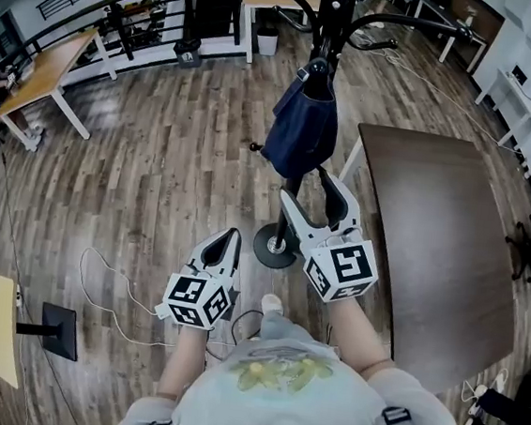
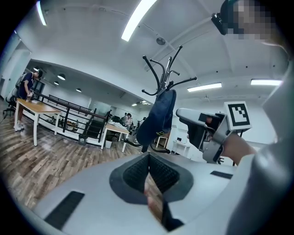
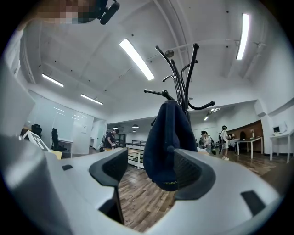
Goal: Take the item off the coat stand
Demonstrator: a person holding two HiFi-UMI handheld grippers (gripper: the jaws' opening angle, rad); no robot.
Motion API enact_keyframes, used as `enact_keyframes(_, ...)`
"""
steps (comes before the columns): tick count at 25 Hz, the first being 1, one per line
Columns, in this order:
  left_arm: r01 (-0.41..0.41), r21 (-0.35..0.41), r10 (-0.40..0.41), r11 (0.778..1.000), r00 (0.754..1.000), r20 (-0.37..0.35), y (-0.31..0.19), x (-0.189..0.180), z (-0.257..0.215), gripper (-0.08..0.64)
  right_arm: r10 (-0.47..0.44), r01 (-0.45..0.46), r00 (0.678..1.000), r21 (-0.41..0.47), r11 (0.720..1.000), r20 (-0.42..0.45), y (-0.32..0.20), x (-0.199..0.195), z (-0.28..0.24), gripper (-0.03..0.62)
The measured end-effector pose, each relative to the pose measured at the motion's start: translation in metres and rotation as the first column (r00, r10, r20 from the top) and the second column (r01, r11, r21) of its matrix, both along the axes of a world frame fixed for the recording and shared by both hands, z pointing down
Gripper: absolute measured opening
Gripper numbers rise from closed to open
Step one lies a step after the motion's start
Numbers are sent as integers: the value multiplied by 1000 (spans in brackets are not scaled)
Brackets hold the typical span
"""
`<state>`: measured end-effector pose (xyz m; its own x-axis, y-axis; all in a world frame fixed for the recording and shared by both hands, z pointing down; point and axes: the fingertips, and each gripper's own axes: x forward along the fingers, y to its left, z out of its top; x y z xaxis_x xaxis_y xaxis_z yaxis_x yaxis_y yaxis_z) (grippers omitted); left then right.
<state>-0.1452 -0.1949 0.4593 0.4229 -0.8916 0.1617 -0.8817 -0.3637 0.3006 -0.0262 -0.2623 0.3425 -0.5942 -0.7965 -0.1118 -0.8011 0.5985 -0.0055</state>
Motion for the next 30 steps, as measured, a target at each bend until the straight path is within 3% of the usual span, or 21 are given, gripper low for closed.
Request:
enact_keyframes(22, -6, -8, 6, 1000, 1000, 8, -47, -7, 4, 15, 46, -46, 999, 38, 998, 4, -60, -16, -25, 304)
enact_keyframes(23, -5, -9, 5, 1000, 1000, 8, -47, -7, 5, 15, 55, -55, 998, 38, 998, -6, -61, -16, -25, 286)
enact_keyframes(25, -3, -12, 3, 1000, 1000, 7, -47, -8, 6, 15, 74, -74, 997, 43, 996, -21, -64, -13, -23, 152)
enact_keyframes(26, -1, -14, 2, 1000, 1000, 6, -48, -8, 6, 15, 79, -78, 997, 45, 996, -24, -64, -12, -23, 120)
enact_keyframes(30, 3, -21, -3, 1000, 1000, 2, -48, -12, 8, 15, 71, -70, 997, 53, 996, -22, -64, -12, -24, 84)
